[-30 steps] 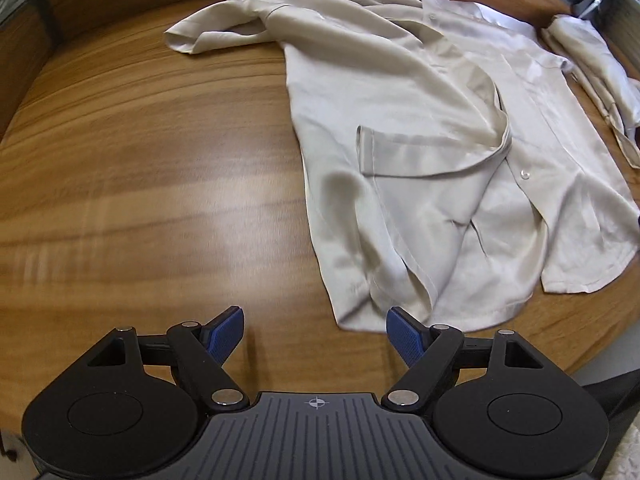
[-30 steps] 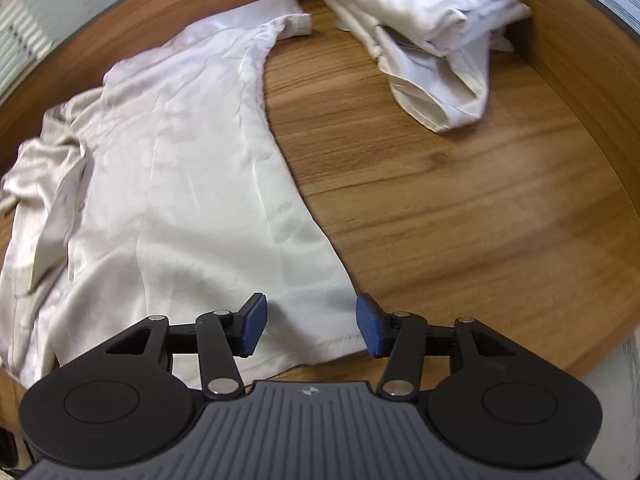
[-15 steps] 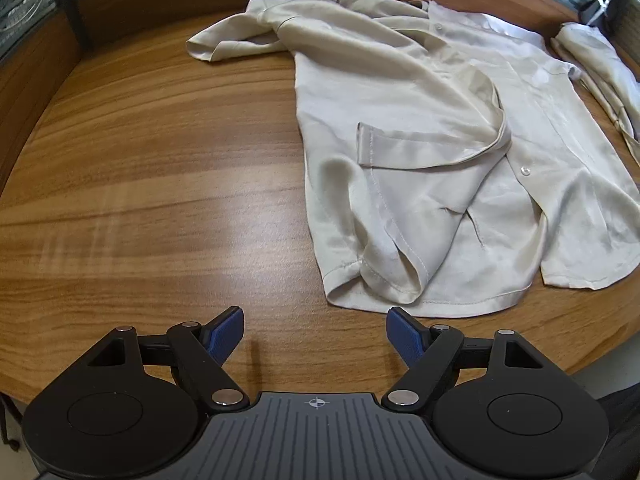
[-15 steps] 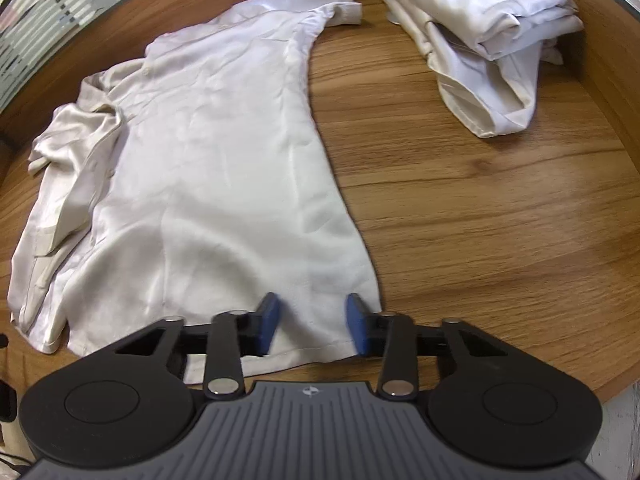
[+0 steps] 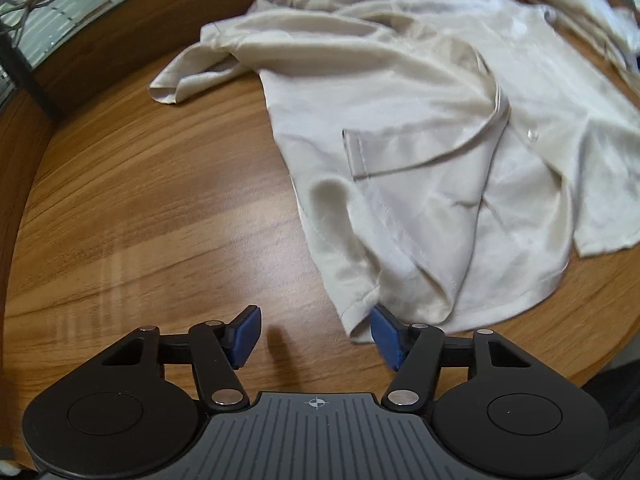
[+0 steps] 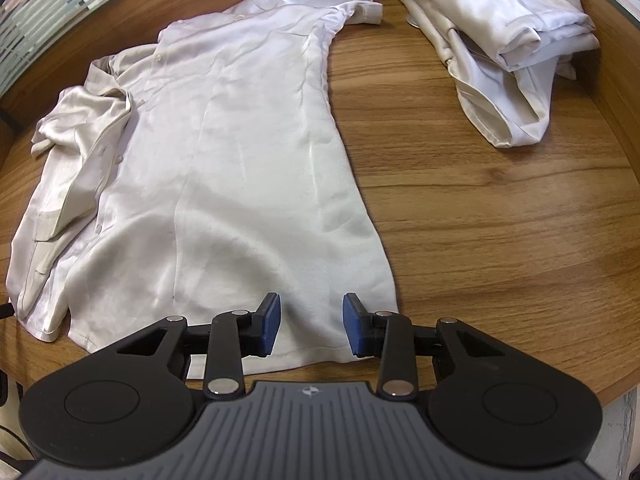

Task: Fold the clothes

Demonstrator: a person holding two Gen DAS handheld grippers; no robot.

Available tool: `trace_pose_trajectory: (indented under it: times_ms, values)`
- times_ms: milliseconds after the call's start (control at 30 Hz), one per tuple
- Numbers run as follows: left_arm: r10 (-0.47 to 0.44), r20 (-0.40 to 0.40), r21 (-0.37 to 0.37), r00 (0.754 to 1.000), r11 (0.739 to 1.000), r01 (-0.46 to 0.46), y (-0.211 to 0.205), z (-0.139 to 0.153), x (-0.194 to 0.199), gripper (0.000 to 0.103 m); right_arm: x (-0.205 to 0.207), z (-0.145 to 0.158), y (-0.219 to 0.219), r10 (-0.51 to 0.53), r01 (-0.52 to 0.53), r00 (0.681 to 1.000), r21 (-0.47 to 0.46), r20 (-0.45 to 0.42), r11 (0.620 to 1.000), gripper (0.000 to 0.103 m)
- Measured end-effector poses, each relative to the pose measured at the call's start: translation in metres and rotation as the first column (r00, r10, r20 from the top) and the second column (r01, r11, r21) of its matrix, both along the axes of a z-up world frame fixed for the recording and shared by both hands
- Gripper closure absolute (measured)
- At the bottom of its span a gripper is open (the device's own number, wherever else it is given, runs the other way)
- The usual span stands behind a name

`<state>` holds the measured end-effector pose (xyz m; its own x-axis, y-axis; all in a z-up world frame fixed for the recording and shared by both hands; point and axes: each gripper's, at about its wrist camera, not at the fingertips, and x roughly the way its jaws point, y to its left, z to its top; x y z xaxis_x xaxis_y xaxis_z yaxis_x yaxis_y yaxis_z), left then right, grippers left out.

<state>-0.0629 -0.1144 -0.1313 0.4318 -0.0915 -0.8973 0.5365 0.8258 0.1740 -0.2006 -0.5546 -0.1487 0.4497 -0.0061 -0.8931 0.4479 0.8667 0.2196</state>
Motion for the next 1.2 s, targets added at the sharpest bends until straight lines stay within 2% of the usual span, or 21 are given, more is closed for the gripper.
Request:
trace_pose_trajectory:
  times_ms: [133,267,367,433,500,567,633,667,733,800,933,1000,1100,1200]
  values:
    - [0.019,-0.002,0.002,1.000,1.000,-0.019,0.005,-0.001,-0.001,0.039,0.002,0.001,0.001,-0.011,0.011,1.000,-0.003,0.001,1.000,0.063]
    - [0.044,-0.007,-0.037,0.999,0.998,-0.044,0.005,-0.002,0.004,0.039,0.002,0.002,0.002,-0.020,0.020,1.000,-0.005,-0.005,1.000,0.063]
    - [0.069,0.023,-0.038,0.997,0.997,-0.068,0.002,-0.002,0.006,0.039,0.003,0.001,0.003,-0.025,0.025,1.000,-0.007,-0.010,1.000,0.063]
    - [0.119,0.060,-0.048,0.991,0.992,-0.116,0.005,0.000,0.006,0.039,0.003,0.000,0.002,-0.030,0.030,0.999,-0.008,-0.013,1.000,0.063]
    - [0.191,0.116,-0.056,0.975,0.981,-0.185,0.011,0.005,0.002,0.040,0.003,0.000,0.001,-0.032,0.032,0.999,-0.010,-0.014,0.999,0.063]
    - [0.270,0.186,-0.072,0.945,0.963,-0.261,0.018,0.014,-0.004,0.040,0.002,0.000,0.000,-0.034,0.034,0.999,-0.012,-0.015,0.999,0.063]
    - [0.357,0.223,-0.099,0.907,0.934,-0.343,0.027,0.021,-0.010,0.040,0.000,0.000,-0.001,-0.037,0.036,0.999,-0.013,-0.016,0.999,0.063]
    - [0.399,0.222,-0.112,0.890,0.917,-0.383,0.032,0.023,-0.011,0.040,0.000,0.000,-0.002,-0.038,0.038,0.999,-0.013,-0.017,0.999,0.063]
    - [0.453,0.180,-0.155,0.873,0.890,-0.430,0.042,0.023,-0.013,0.040,-0.002,-0.001,-0.004,-0.039,0.038,0.999,-0.011,-0.016,0.999,0.063]
    - [0.469,0.130,-0.183,0.874,0.877,-0.444,0.047,0.021,-0.016,0.040,-0.004,0.000,-0.006,-0.036,0.036,0.999,-0.012,-0.017,0.999,0.063]
    - [0.438,0.036,-0.267,0.898,0.870,-0.413,0.045,0.018,-0.023,0.040,-0.006,0.001,-0.011,-0.028,0.028,0.999,-0.017,-0.017,0.999,0.063]
    - [0.432,0.016,-0.296,0.902,0.863,-0.408,0.040,0.018,-0.022,0.040,-0.007,0.001,-0.013,-0.031,0.030,0.999,-0.017,-0.015,0.999,0.063]
    - [0.459,0.016,-0.292,0.888,0.852,-0.435,0.036,0.014,-0.013,0.040,-0.009,0.001,-0.016,-0.034,0.034,0.999,-0.012,-0.011,0.999,0.063]
    - [0.514,-0.016,-0.344,0.858,0.803,-0.488,0.044,0.012,-0.003,0.040,-0.012,0.001,-0.019,-0.046,0.046,0.999,0.014,-0.003,0.999,0.063]
